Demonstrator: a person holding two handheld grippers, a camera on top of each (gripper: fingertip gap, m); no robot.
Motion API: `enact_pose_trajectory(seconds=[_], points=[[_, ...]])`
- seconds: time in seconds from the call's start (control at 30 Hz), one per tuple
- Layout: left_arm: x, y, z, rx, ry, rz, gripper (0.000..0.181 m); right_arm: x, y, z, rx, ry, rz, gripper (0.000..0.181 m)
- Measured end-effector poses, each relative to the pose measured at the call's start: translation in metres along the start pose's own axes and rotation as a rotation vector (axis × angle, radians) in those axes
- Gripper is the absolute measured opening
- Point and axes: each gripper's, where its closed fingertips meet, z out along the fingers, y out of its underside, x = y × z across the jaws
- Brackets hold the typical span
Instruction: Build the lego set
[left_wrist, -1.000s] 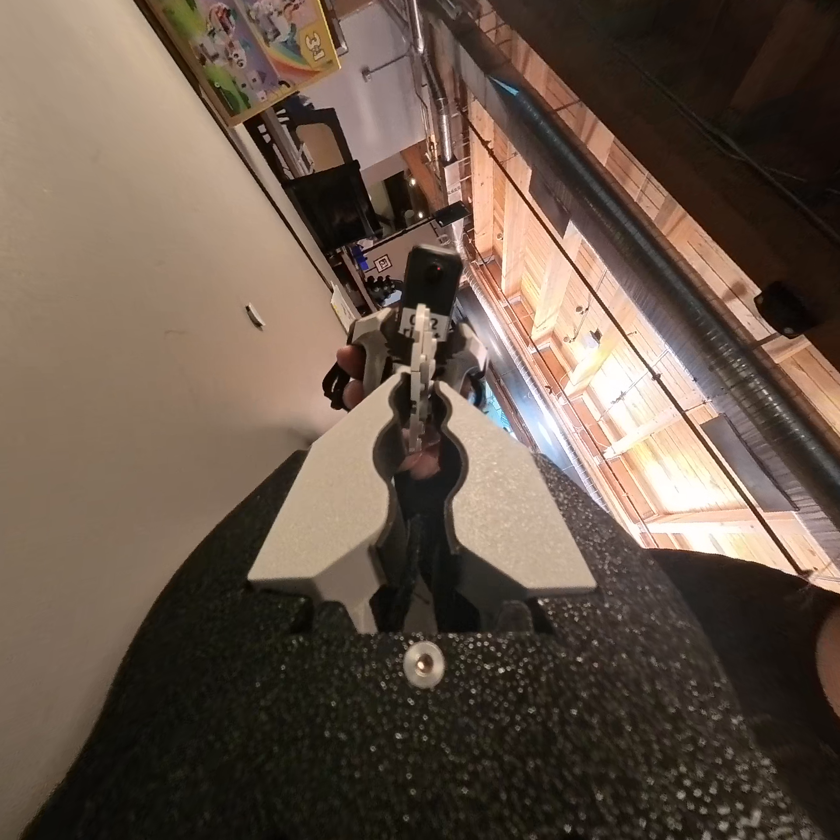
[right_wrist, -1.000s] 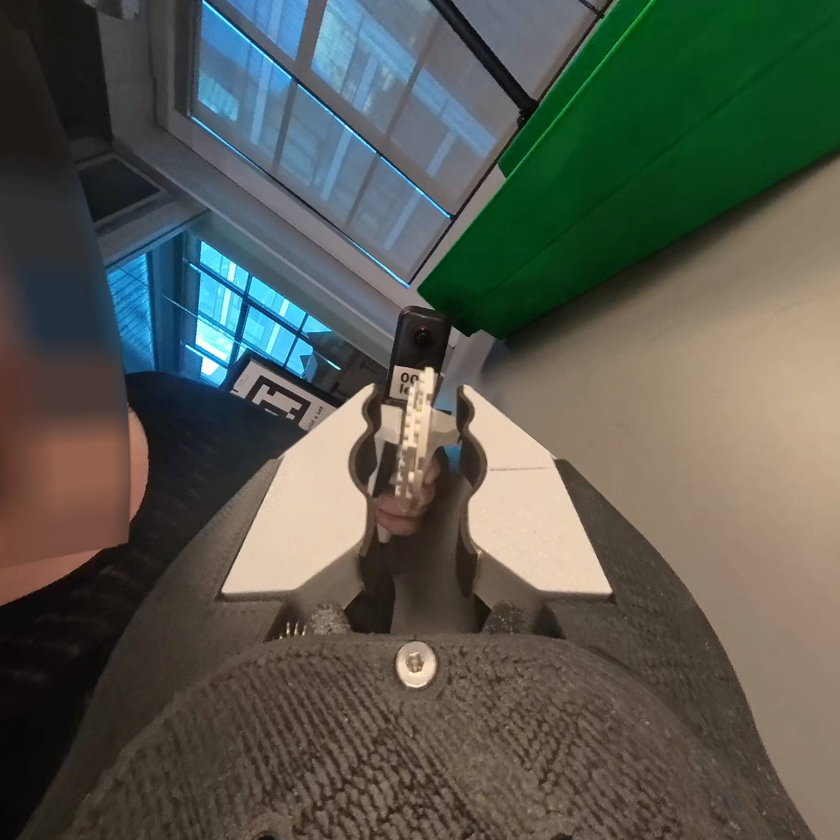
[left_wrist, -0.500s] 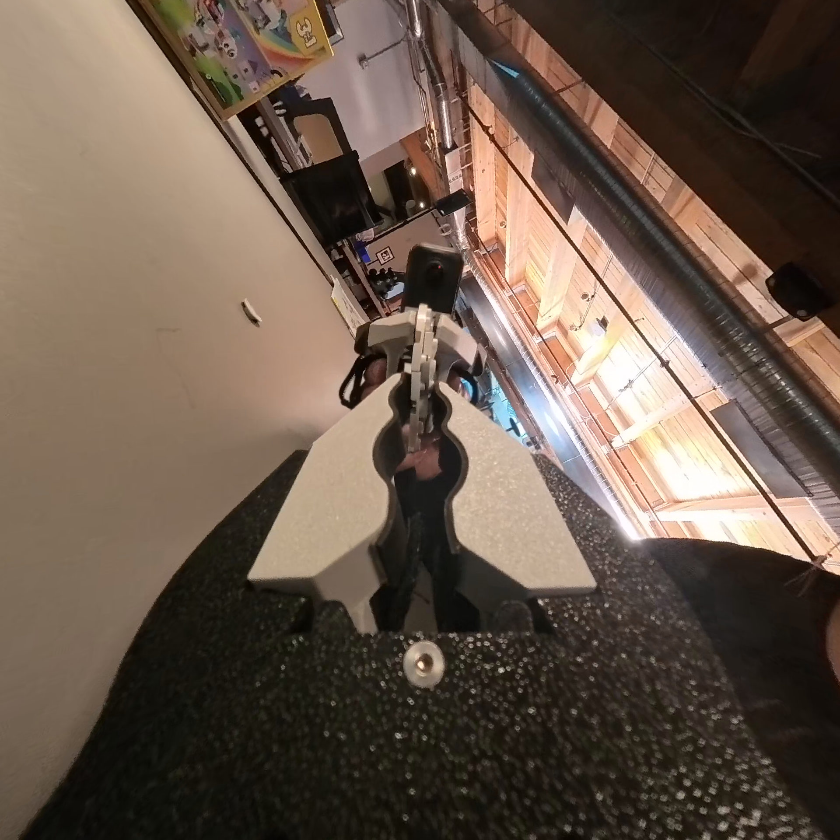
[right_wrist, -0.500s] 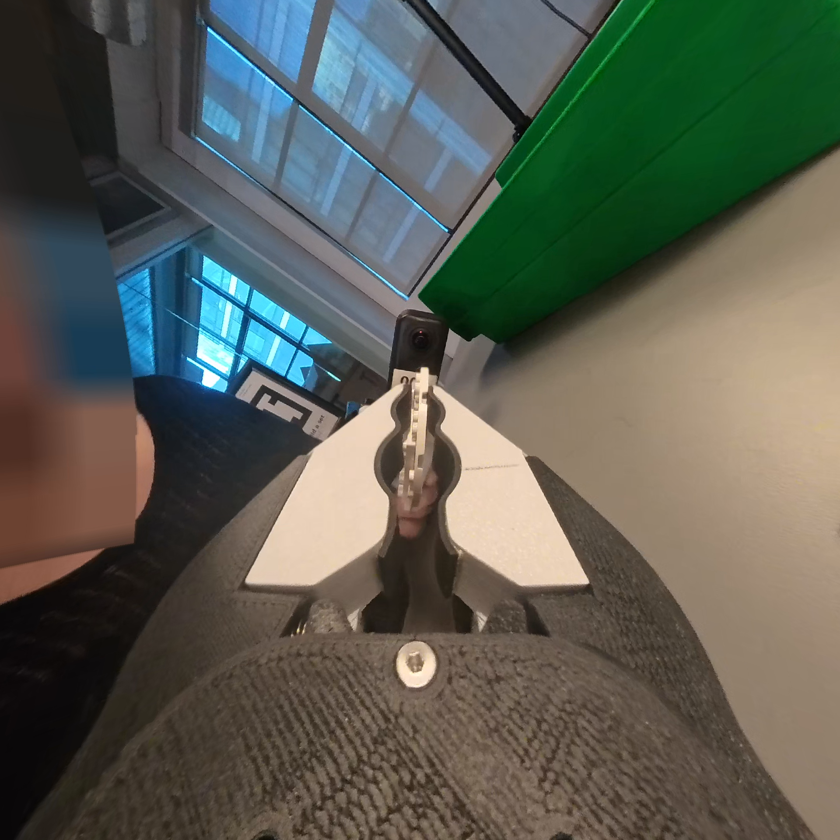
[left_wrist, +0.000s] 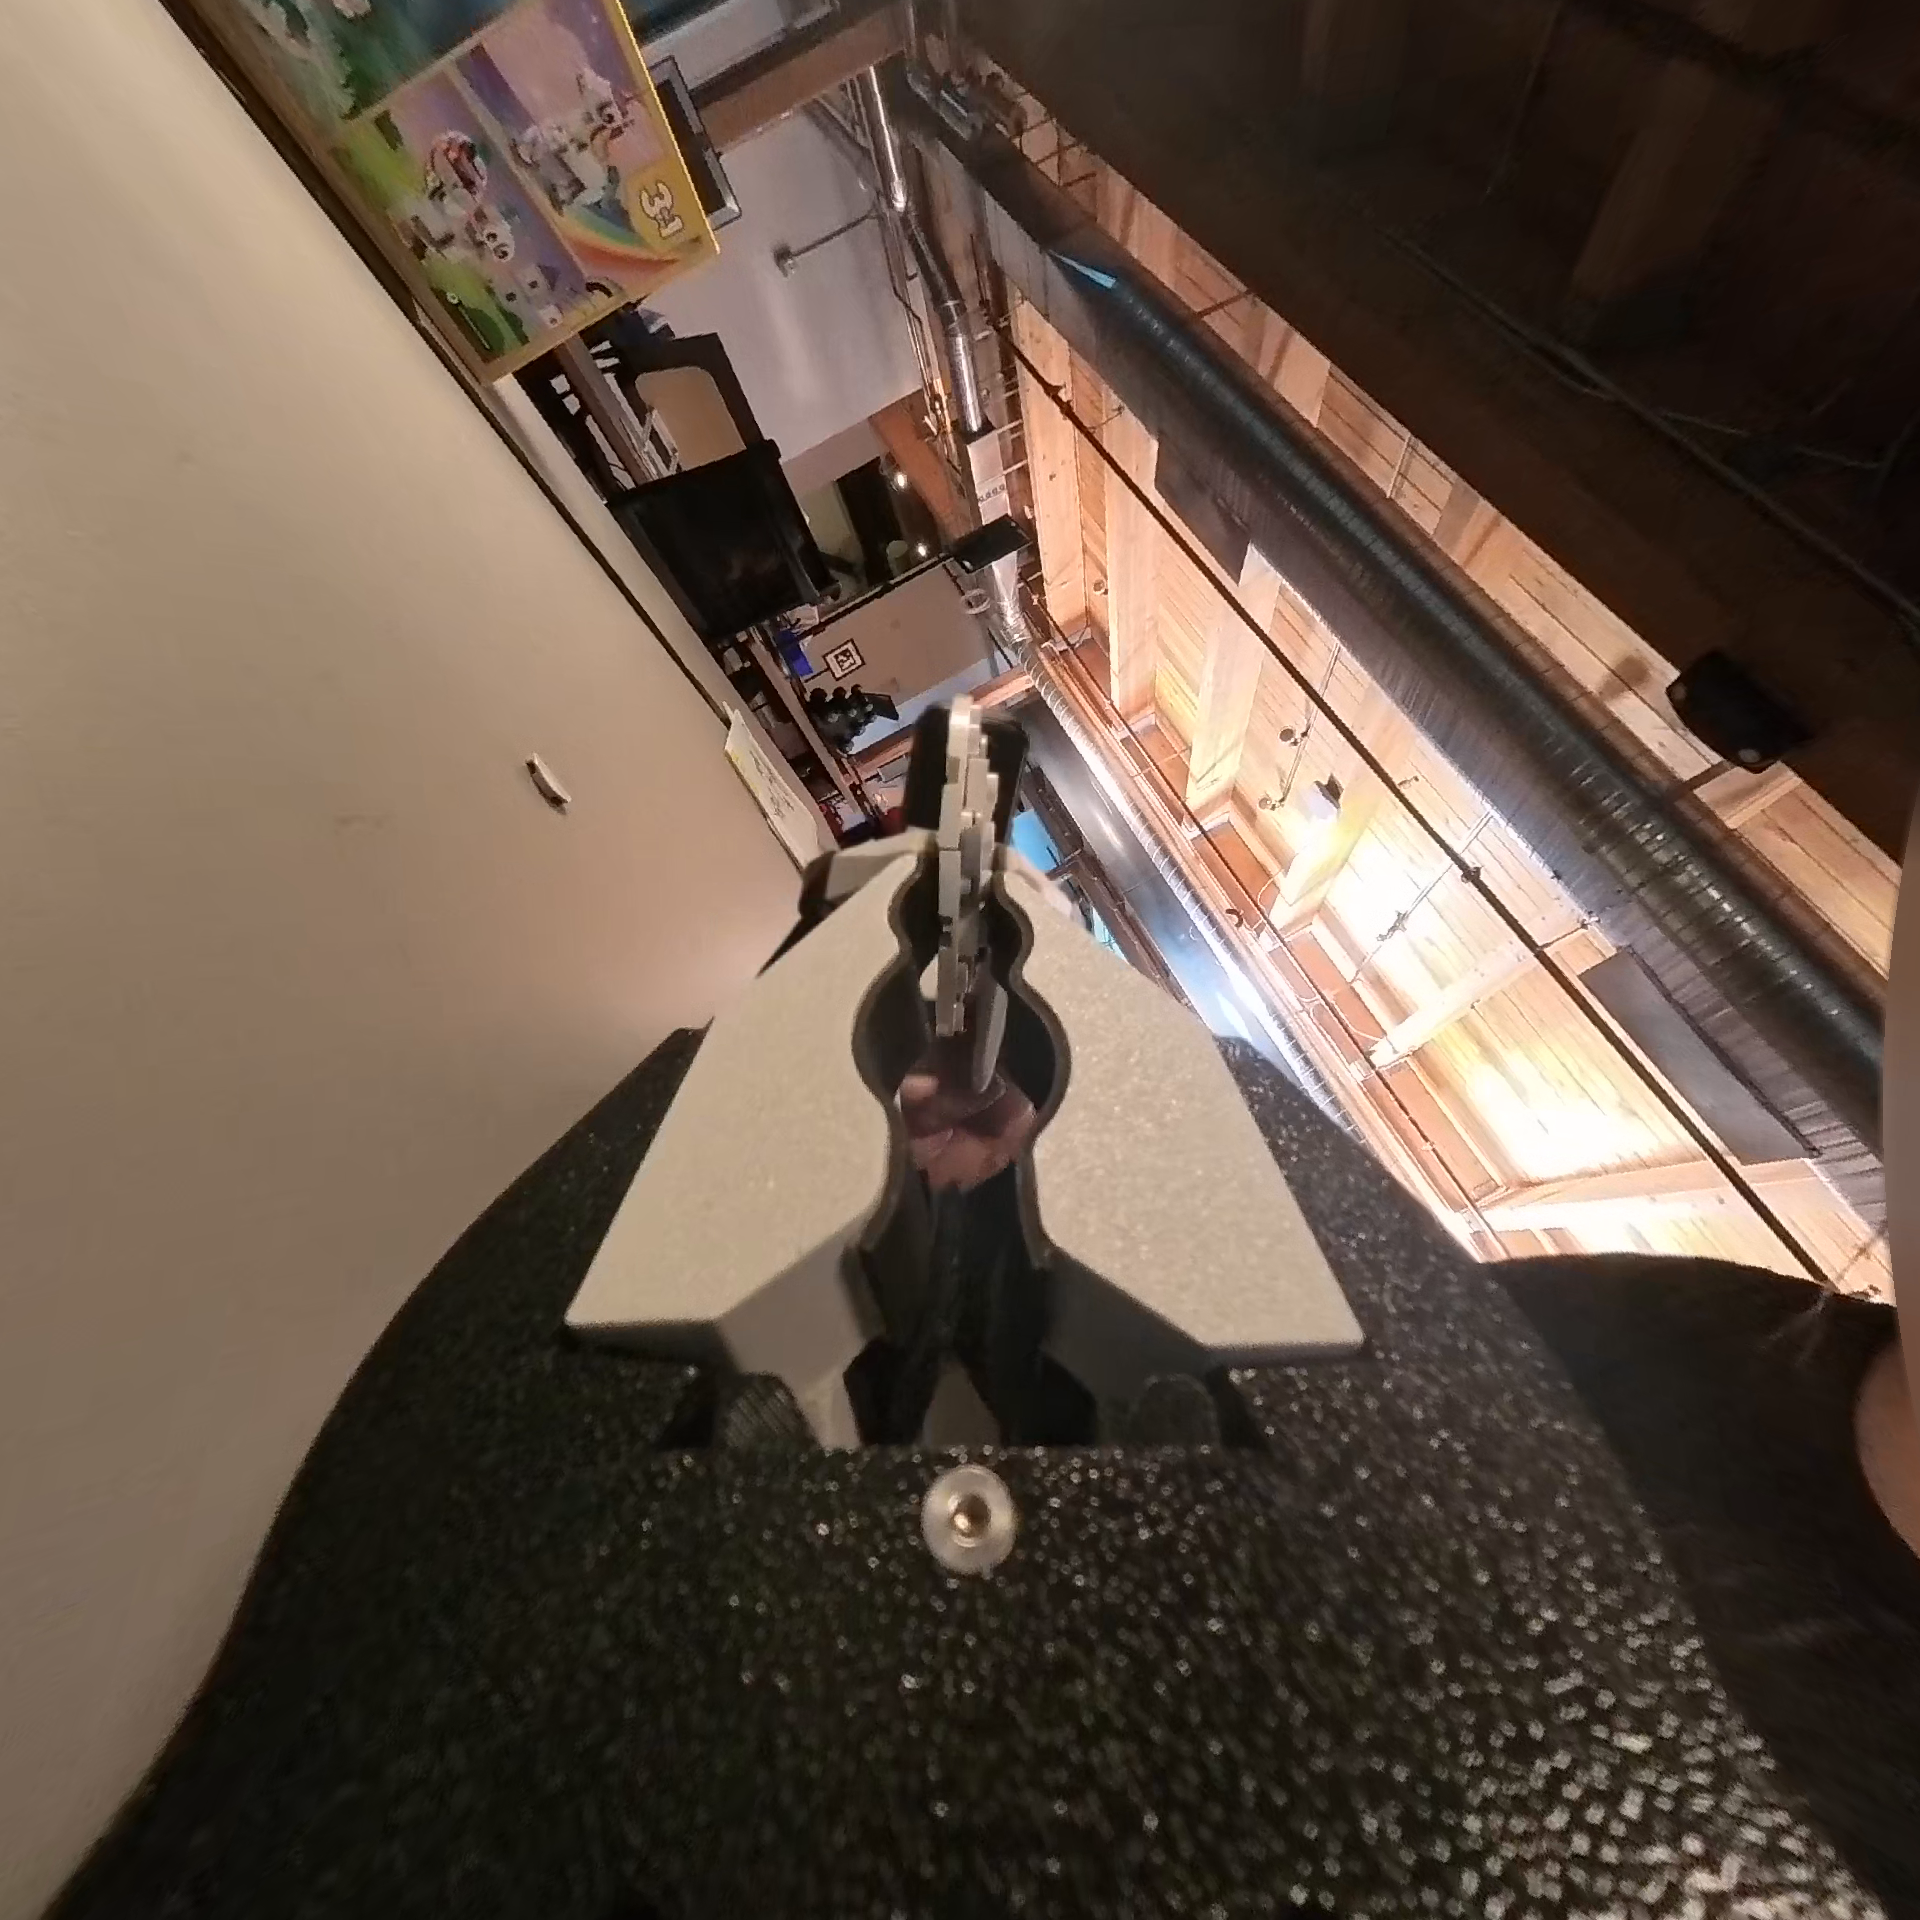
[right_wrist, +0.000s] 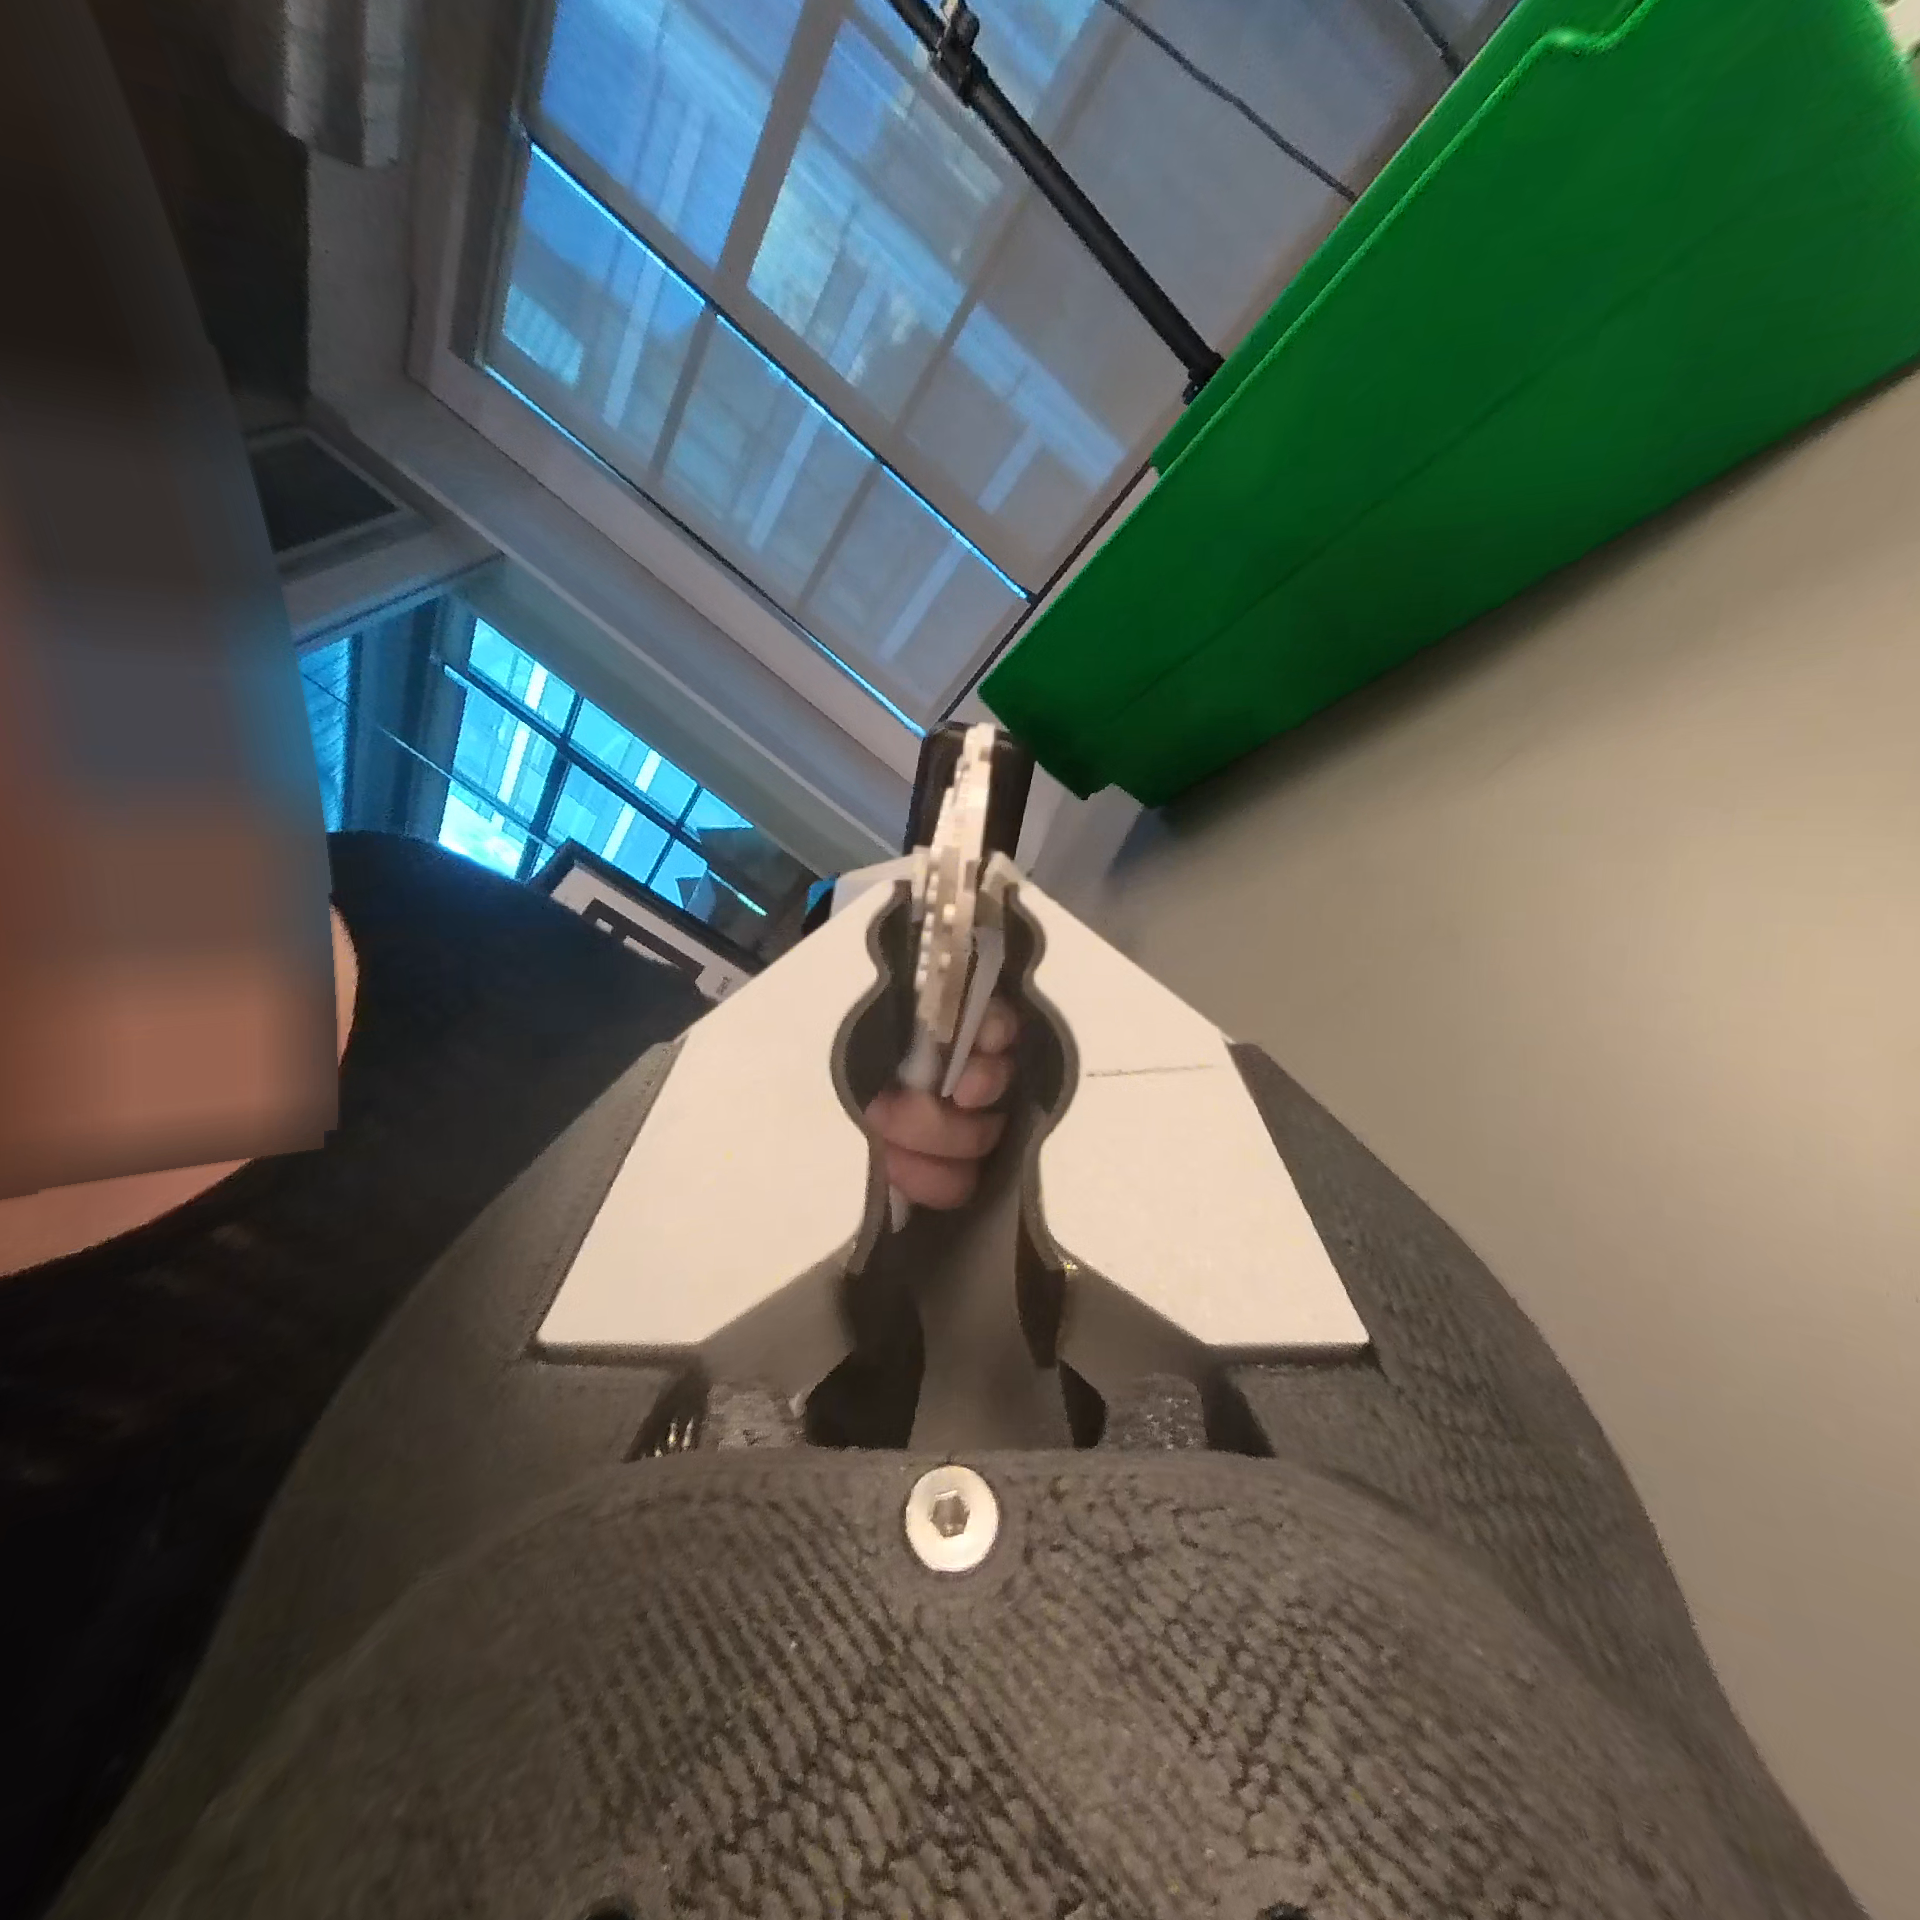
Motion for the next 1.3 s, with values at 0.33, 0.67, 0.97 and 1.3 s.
enact_pose_trajectory(seconds=[0.33,0.67,0.97,1.3], points=[[0.0,0.01,0.005,-0.073,0.014,-0.042,0.006,0.003,-0.014,0.001,0.051,0.048,0.0,0.007],[-0.007,0.007,0.005,-0.04,-0.042,-0.015,0.006,0.011,-0.015,0.011,0.079,0.098,0.074,0.023],[-0.007,0.008,0.006,-0.053,-0.018,-0.083,0.008,0.01,-0.01,0.012,0.036,0.032,0.151,0.007],[-0.008,0.031,0.012,-0.202,-0.035,-0.082,0.006,0.006,0.014,-0.002,-0.22,0.031,0.202,0.014]])
